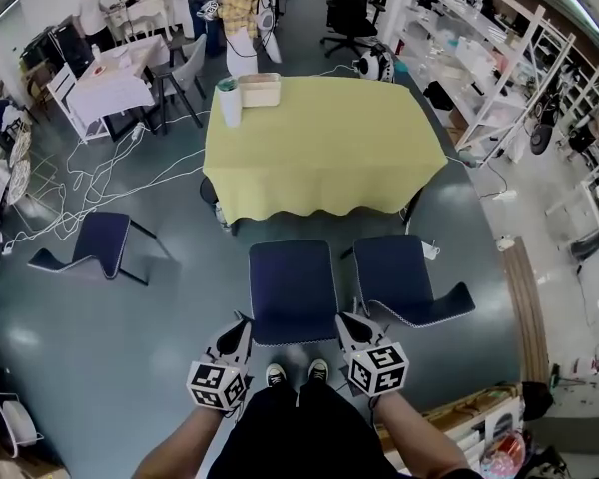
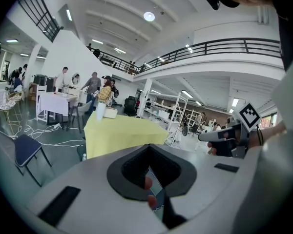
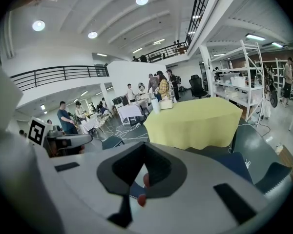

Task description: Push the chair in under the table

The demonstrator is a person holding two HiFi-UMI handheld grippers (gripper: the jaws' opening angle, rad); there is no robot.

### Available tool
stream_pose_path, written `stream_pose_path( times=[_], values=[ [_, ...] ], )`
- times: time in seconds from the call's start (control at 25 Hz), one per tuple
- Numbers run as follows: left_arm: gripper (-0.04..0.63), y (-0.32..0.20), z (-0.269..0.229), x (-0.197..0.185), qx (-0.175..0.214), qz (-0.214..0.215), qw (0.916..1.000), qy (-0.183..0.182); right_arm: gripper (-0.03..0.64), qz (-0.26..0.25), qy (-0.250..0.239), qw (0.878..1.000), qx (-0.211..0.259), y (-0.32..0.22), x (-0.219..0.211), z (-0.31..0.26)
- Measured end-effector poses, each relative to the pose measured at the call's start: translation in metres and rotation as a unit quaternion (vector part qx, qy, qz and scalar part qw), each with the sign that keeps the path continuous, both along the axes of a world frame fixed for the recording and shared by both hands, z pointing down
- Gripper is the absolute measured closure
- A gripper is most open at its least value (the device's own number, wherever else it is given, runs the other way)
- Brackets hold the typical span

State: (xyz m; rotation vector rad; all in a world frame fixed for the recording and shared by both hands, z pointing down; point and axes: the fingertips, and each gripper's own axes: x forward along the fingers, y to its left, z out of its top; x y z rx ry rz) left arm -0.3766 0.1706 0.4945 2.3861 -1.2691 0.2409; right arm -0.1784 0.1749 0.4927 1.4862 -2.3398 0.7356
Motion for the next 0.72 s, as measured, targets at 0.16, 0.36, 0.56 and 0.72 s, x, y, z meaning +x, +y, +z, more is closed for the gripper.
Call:
stream_pose_path(
  times=[0.16, 0.36, 0.56, 0.72],
  values=[
    [0.586, -0.005, 0.012, 0.005, -0.002, -0.003, 0.9999, -0.014, 0.603, -0.017, 0.015, 1.0, -0.001, -0.009, 0.005, 0.015],
    [0.586, -0.017, 0.035, 0.016, -0.009, -0.003, 0.9991, -0.041, 0.603, -0.031, 0.019, 0.999, -0.006, -0.026, 0.013, 0.042],
    [0.586, -0.021, 0.069, 0.034, -0.029, 0.012, 0.9974, -0.066, 0.604, -0.069, 0.048, 0.996, -0.03, -0.028, 0.018, 0.081],
    [0.586, -0.012, 0.101, 0.05, -0.055, 0.03, 0.9941, -0.088, 0.603, -0.105, 0.084, 0.989, -0.06, -0.016, 0.021, 0.119]
  ],
)
